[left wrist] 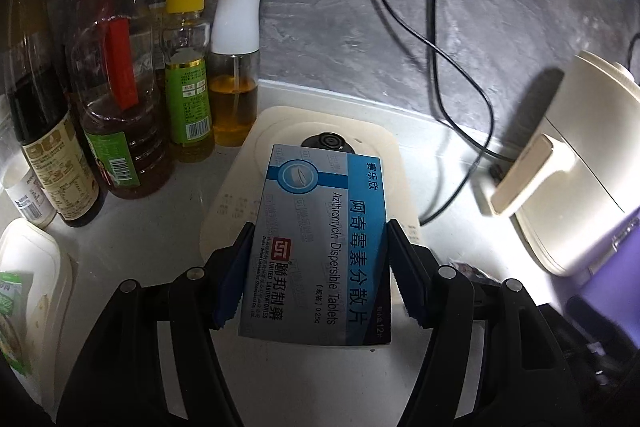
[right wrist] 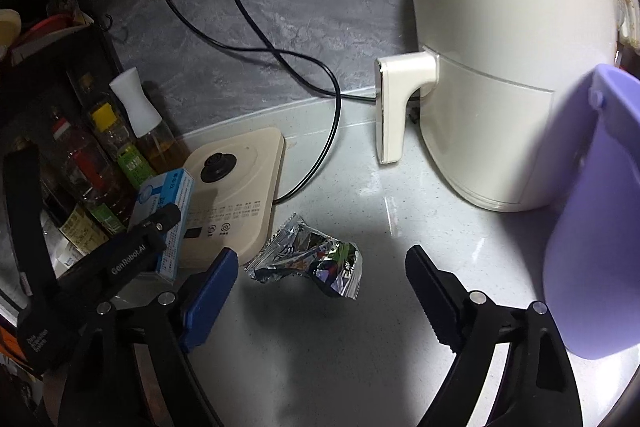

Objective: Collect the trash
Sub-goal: 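Grasp the crumpled foil packet with the right tool, then carry the medicine box and foil packet in both tools over the lilac bucket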

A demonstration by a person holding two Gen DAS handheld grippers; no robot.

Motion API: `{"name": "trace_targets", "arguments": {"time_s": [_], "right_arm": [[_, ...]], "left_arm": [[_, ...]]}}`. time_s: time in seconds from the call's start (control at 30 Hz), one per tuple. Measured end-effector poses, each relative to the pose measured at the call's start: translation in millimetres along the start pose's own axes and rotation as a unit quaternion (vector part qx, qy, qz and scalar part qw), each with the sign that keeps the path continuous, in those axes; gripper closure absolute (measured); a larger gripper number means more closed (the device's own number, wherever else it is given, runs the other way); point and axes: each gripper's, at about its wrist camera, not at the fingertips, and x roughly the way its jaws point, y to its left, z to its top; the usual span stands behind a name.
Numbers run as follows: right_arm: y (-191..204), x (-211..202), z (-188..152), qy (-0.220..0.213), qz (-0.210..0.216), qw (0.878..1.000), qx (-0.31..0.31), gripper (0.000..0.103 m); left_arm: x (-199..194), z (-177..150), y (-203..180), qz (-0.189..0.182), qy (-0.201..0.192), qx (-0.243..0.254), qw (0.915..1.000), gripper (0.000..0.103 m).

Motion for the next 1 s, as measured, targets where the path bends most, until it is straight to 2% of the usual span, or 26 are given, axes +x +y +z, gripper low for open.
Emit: {"name": "trace_targets", "arguments": {"time_s": [0.23,0.37,0.4,0.43,0.5,0.53,0.57,0.63,1.0], "right_arm": [[-5,40,-5,0.026,0.011,0.999,0.024,0.024],[-9,60,-7,0.044,0.006,0.999,0.031,0.032],[-10,64,-7,0.049,0.004,0.998,0.028,0.041],[-9,67,-8,0.054,0.005,0.998,0.021,0.061],[-7,70,-8,0.064,0.009,0.998,0.007,0.075],[-6,68,-8,0.061,0.006,0.998,-0.001,0.090],[-4,65,-8,0.059,0.003,0.998,-0.011,0.091],[-4,59,-7,0.055,0.004,0.998,-0.017,0.098],[-14,-15,6,0.002,0.023,1.000,-0.008,0.100]], "left_arm": [[13,0,-1,0.003,0.008,-0.004,1.0000,0.038],[13,-1,0,0.002,0.007,-0.006,1.0000,0.038],[14,-1,0,0.002,0.008,-0.008,0.9999,0.038],[14,-1,1,0.001,0.009,-0.010,0.9999,0.038],[12,-1,3,0.002,0.007,-0.013,0.9999,0.038],[11,-1,3,0.002,0.007,-0.014,0.9999,0.038],[9,-1,3,0.002,0.007,-0.017,0.9998,0.038],[4,0,3,0.002,0.005,-0.019,0.9998,0.038],[-54,1,-20,-0.012,-0.024,-0.004,0.9996,0.038]]}}
